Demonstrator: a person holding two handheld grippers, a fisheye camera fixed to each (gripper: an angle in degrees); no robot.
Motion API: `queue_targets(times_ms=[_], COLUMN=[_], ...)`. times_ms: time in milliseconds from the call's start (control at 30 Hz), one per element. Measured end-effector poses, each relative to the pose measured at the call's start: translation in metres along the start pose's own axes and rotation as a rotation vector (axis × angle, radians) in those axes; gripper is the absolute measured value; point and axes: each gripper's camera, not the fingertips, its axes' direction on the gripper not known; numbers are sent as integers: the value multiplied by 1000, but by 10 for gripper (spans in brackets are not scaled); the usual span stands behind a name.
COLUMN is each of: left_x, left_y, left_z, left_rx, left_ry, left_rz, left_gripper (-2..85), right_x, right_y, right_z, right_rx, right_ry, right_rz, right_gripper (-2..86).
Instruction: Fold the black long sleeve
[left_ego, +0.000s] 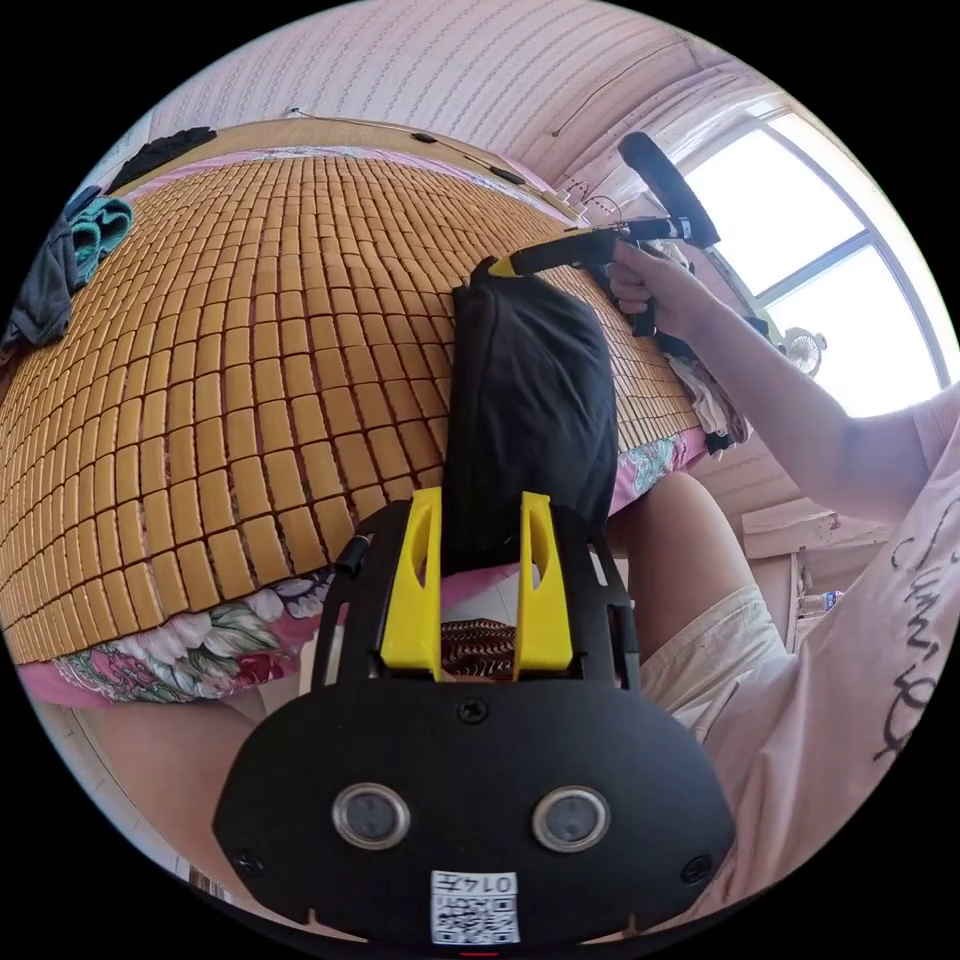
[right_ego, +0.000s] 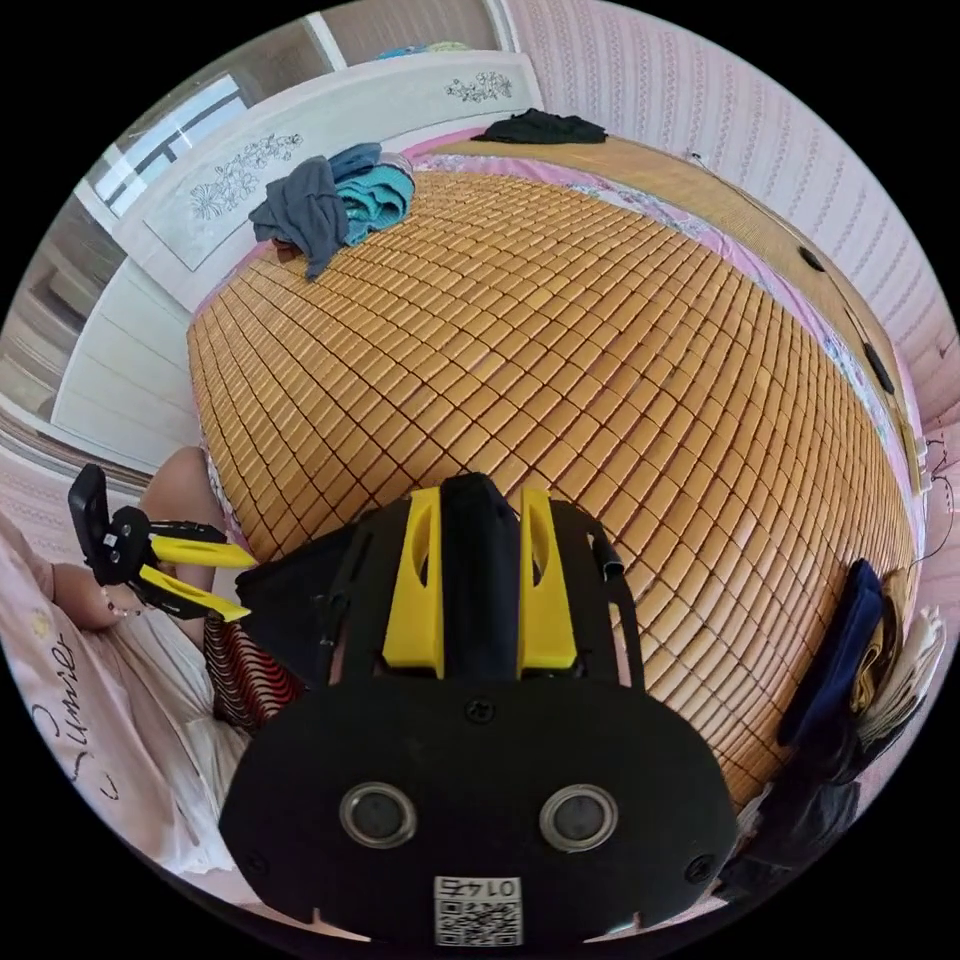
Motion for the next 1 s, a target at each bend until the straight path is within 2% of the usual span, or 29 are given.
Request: queue_targets(times_ms=[67,233,333,400,500,667,733,833,1000], left_x=[6,23,34,40,51,86,99,129,198], left_y=[-1,4,5,7,11,20,24,32,33], left_z=[7,14,17,19,23,31,31,19,-25], left_rx=[5,20,16,19,33,41,17,27,72], left_ry=[-12,-40,-32,-23,-9,-33,21,4,45], left_rz=[9,33,57,74,103,209,245,316,491], left_gripper=[115,109,110,113,121,115,72,18,-5], right_x=[1,-14,-23,-30,-41,-69,-80,-92,-96], right_y=[-4,6,32,70,122,191,212,254,359], right_z=[16,7,-25,-68,-114,-159,-169,-185,-223], right_rx=[-102,-112,14,185,307,373,372,400,591], right_ry=[-58,-76,-89,-168,-222,-246,-235,-214,-166], right_rz=[-31,-146,-220,-263,-254,-248,-235,-164,145], right_gripper=[123,75,41,28,22,19,18,18,18])
